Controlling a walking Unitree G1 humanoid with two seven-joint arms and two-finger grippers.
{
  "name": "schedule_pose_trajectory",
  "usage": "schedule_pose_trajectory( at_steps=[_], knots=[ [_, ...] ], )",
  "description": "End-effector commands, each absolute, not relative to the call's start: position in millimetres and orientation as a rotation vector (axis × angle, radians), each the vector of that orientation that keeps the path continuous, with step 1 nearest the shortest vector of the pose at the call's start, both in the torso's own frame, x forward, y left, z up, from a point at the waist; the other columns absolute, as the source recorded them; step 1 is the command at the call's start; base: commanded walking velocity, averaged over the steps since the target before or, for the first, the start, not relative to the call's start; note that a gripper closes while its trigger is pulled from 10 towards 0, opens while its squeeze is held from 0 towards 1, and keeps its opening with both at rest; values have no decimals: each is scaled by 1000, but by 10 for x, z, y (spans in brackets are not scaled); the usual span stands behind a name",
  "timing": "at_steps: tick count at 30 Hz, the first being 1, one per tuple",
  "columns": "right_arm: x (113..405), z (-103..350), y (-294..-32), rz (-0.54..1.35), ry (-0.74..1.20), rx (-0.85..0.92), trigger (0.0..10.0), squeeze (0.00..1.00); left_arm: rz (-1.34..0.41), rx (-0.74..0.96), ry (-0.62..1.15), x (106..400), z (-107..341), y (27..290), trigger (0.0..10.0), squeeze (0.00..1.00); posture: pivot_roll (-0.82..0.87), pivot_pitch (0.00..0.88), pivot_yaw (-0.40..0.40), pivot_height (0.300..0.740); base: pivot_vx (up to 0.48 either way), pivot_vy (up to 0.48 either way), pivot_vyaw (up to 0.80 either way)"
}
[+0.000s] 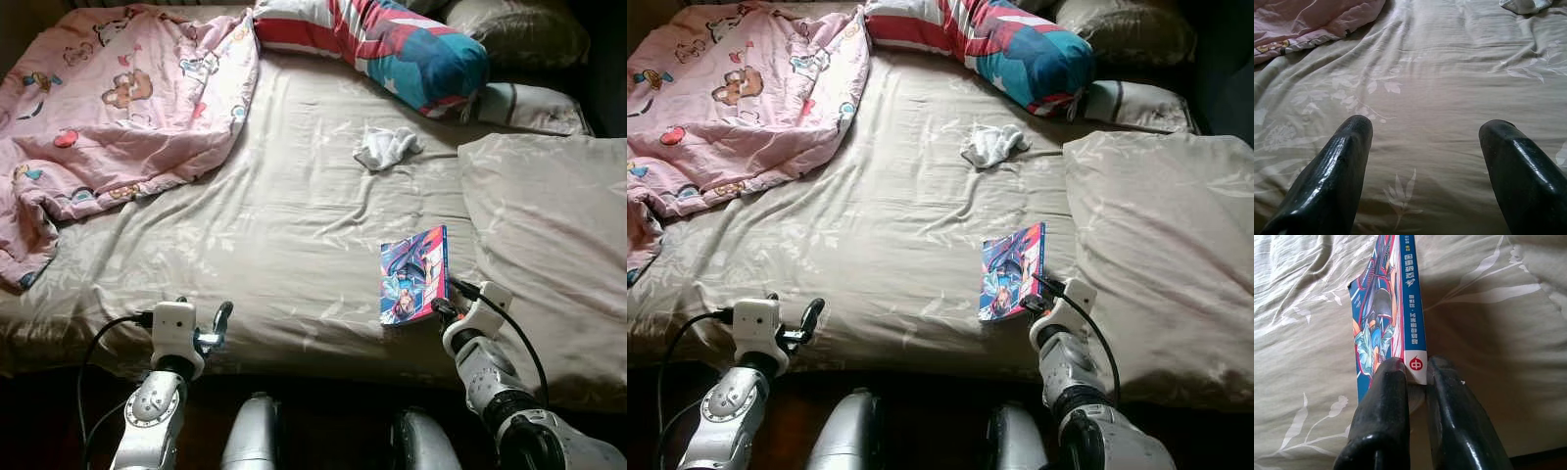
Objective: Clean up the room
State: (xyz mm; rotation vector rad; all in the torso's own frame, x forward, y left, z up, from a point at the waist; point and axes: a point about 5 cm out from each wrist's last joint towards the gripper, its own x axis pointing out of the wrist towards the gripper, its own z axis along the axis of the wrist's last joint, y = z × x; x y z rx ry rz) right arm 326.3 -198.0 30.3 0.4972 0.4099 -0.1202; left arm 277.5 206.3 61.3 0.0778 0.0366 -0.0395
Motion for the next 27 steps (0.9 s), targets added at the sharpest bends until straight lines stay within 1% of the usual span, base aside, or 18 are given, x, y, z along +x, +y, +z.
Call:
schedule_pose_trajectory(
  at_steps=[1, 8, 13, 18, 19, 25, 27],
  knots=[
    [3251, 306, -2040, -145, 395, 481, 10000, 1000, -51, 81, 50, 2758, 596, 2058, 10000, 0, 179, 239, 53, 641, 0, 0, 0],
    [3280, 349, -2067, -161, 378, 469, 10000, 1000, -52, 78, 46, 2772, 607, 2047, 10000, 0, 178, 237, 51, 641, 0, 0, 0],
    [3322, 433, -2155, -204, 333, 442, 10000, 1000, -55, 73, 44, 2781, 607, 2033, 10000, 0, 177, 235, 49, 641, 0, 0, 0],
    [3380, 538, -2179, -190, 284, 355, 10000, 1000, -57, 67, 44, 2797, 601, 2014, 10000, 0, 168, 226, 41, 641, 0, 0, 0],
    [3387, 551, -2171, -180, 274, 343, 10000, 0, -56, 65, 45, 2801, 598, 2011, 10000, 0, 164, 223, 38, 641, 0, 0, 0],
    [3346, 487, -1998, -68, 265, 255, 10000, 0, -38, 45, 62, 2820, 544, 1999, 10000, 0, 146, 210, 24, 641, 0, 0, 0],
    [3284, 397, -1914, -26, 292, 212, 10000, 0, -30, 38, 72, 2824, 515, 1992, 10000, 0, 137, 202, 16, 656, 0, 0, 0]
  ],
)
